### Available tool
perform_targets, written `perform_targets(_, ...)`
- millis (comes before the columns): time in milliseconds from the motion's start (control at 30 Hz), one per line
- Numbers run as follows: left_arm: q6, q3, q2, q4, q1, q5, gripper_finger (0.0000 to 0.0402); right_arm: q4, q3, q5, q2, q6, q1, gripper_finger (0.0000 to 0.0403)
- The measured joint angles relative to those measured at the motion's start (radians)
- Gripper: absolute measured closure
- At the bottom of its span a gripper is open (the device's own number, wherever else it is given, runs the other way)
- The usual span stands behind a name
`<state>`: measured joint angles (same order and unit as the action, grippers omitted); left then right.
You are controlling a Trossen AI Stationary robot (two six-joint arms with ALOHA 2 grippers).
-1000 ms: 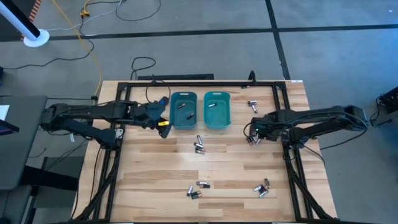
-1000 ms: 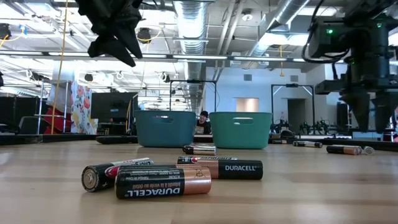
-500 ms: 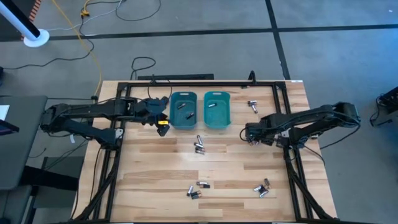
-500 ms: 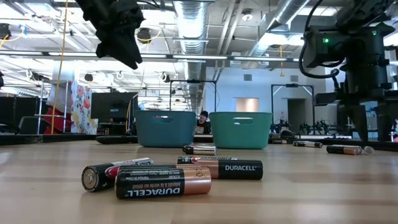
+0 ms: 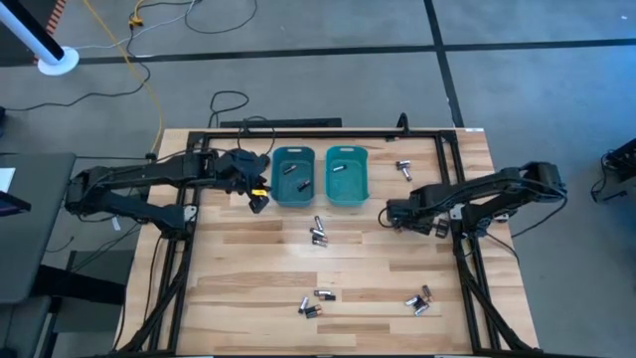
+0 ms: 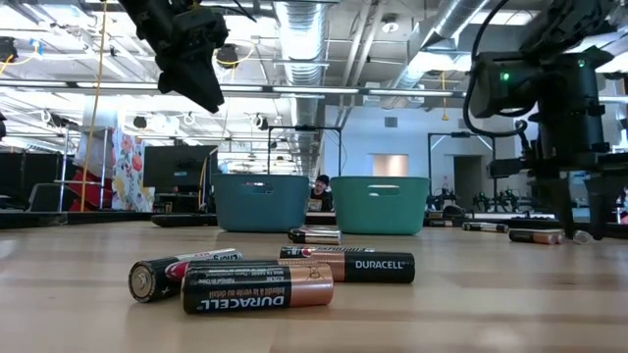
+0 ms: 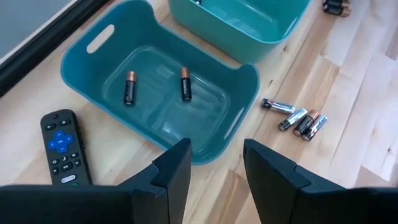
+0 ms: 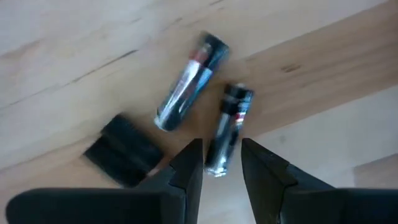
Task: Sort batteries
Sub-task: Put the silver battery into the green bin
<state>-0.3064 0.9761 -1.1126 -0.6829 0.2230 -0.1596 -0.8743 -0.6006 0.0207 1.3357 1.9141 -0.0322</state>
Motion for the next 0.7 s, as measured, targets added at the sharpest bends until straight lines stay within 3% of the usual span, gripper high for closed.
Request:
perform_targets(267,0.023,0.0,0.0,0.001,0.005,0.0,0.026,0.035,-0.004,-0.016,0.063,-0.08,-0.001,0.0283)
perform_targets(567,0.037,0.0,0.0,0.001,0.005,0.0,0.026,0.051,-0.004,-0.022,0.068,-0.192,-0.001,0.0386)
perform_targets(700,0.037,0.001,0.0,0.002,0.005,-0.001,0.026,0.038,-0.017,-0.029,0.045,-0.222,-0.001,0.0392)
